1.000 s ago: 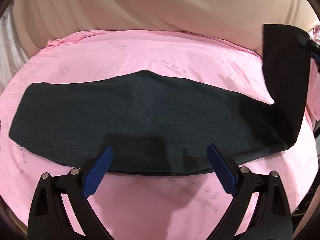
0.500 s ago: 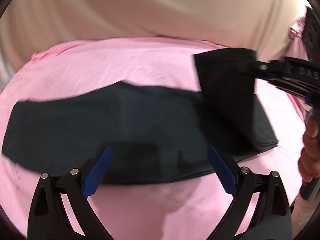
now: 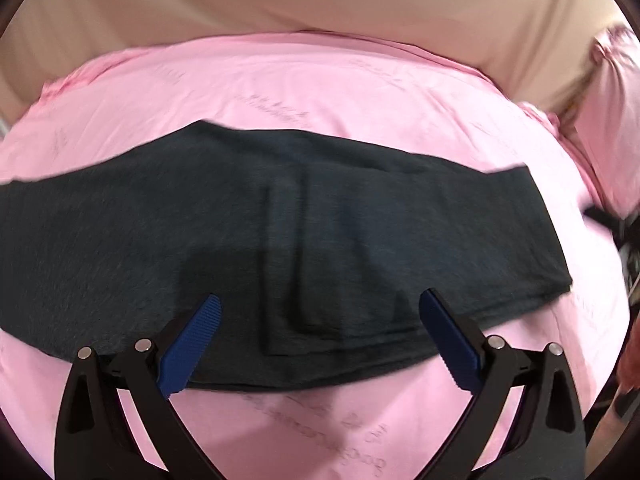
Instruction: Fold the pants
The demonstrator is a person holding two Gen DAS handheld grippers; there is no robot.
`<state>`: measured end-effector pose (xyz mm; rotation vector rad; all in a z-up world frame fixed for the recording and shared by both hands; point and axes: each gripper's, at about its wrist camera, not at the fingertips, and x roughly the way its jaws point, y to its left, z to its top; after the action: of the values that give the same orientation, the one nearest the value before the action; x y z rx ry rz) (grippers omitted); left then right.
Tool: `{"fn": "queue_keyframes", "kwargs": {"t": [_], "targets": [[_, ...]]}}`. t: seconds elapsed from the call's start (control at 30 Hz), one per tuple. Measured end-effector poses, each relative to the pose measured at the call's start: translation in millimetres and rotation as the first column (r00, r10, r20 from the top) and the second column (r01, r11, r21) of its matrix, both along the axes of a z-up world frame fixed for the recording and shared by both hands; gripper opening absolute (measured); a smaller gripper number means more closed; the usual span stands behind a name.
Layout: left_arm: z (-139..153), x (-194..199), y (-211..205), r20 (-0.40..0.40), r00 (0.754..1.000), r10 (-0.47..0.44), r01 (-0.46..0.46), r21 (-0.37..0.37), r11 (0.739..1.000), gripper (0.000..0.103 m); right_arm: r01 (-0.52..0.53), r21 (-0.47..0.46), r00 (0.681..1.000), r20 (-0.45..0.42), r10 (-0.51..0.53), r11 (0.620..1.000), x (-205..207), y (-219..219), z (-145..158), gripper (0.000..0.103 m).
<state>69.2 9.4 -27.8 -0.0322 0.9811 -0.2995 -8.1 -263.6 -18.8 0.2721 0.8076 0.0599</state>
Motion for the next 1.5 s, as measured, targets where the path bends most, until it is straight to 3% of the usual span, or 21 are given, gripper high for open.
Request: {"fn": "queue_keyframes", "kwargs": {"t": [0.1, 0.23, 0.43, 0.53, 0.6, 0.77, 0.83, 0.97, 1.07, 1.17, 1.2, 1.23, 1.37, 1.47, 1.5], "targets": [[-4.6, 9.9, 14.3, -0.029, 0.997, 0.073, -0.074, -0.037, 0.997, 0.097, 0.101, 0.054, 0.994, -0.054, -0.098, 0.993, -26.5, -39.3, -27.6, 0.042], [-15.0, 32.6, 27.8, -0.116, 0.986, 0.123, -0.138, -0.133, 0.981, 0.097, 0.127, 0.131, 0.991, -0.064, -0.119, 0.983, -39.5, -56.4, -46.3, 0.042], [-14.7, 45.5, 12.4, -0.144, 0.988, 0.047, -0.077, -0.213, 0.974, 0.096, 0.113, 0.192, 0.993, -0.045, -0.107, 0.975, -33.8, -53.7, -52.7, 0.042], [-13.9, 51.4, -3.7, -0.140, 0.989, 0.052, -0.075, -0.166, 0.983, 0.093, 0.113, 0.178, 0.994, -0.036, -0.108, 0.978, -31.4, -49.9, -49.9, 0.043], [-9.4, 47.8, -5.7, -0.137, 0.989, 0.052, -0.075, -0.173, 0.982, 0.093, 0.101, 0.155, 0.995, -0.018, -0.099, 0.983, -29.8, -41.0, -43.3, 0.043], [-8.4, 43.7, 31.6, -0.150, 0.980, 0.132, -0.161, -0.199, 0.967, 0.093, -0.143, 0.018, 0.989, 0.031, 0.143, 0.990, -5.3, 35.2, -18.6, 0.044], [-5.0, 35.9, 47.2, -0.140, 0.976, 0.164, -0.189, -0.190, 0.963, 0.093, -0.265, -0.057, 0.963, 0.028, 0.267, 0.963, 11.2, 85.0, -15.4, 0.044], [6.2, 18.4, 68.5, -0.073, 0.970, 0.233, -0.239, -0.091, 0.967, 0.094, -0.436, -0.120, 0.898, 0.000, 0.439, 0.892, 43.1, 165.0, -24.4, 0.044], [13.5, 7.6, 85.8, -0.042, 0.968, 0.247, -0.250, -0.076, 0.965, 0.094, -0.502, -0.134, 0.865, -0.054, 0.500, 0.854, 64.5, 202.2, -40.4, 0.044], [16.1, 0.4, 104.1, -0.041, 0.964, 0.264, -0.267, -0.099, 0.959, 0.096, -0.511, -0.174, 0.860, -0.109, 0.499, 0.842, 80.8, 220.1, -58.5, 0.041], [15.4, -0.6, 107.4, -0.043, 0.963, 0.267, -0.271, -0.106, 0.957, 0.096, -0.506, -0.175, 0.863, -0.091, 0.498, 0.845, 81.0, 219.7, -58.2, 0.034], [15.8, -1.0, 110.5, -0.045, 0.962, 0.269, -0.272, -0.110, 0.956, 0.096, -0.504, -0.152, 0.864, -0.094, 0.495, 0.850, 82.9, 215.5, -57.4, 0.006], [14.1, -4.4, 116.8, -0.050, 0.963, 0.265, -0.269, -0.121, 0.956, 0.096, -0.384, -0.044, 0.923, -0.012, 0.384, 0.922, 77.4, 161.5, -30.9, 0.007], [14.4, -4.4, 107.8, -0.051, 0.970, 0.239, -0.244, -0.126, 0.962, 0.096, -0.217, 0.133, 0.974, 0.102, 0.204, 0.967, 60.9, 71.7, 5.6, 0.007], [13.3, -3.6, 100.9, -0.052, 0.974, 0.222, -0.227, -0.126, 0.966, 0.096, -0.183, 0.141, 0.979, 0.119, 0.166, 0.973, 55.9, 54.3, 13.8, 0.007]]}}
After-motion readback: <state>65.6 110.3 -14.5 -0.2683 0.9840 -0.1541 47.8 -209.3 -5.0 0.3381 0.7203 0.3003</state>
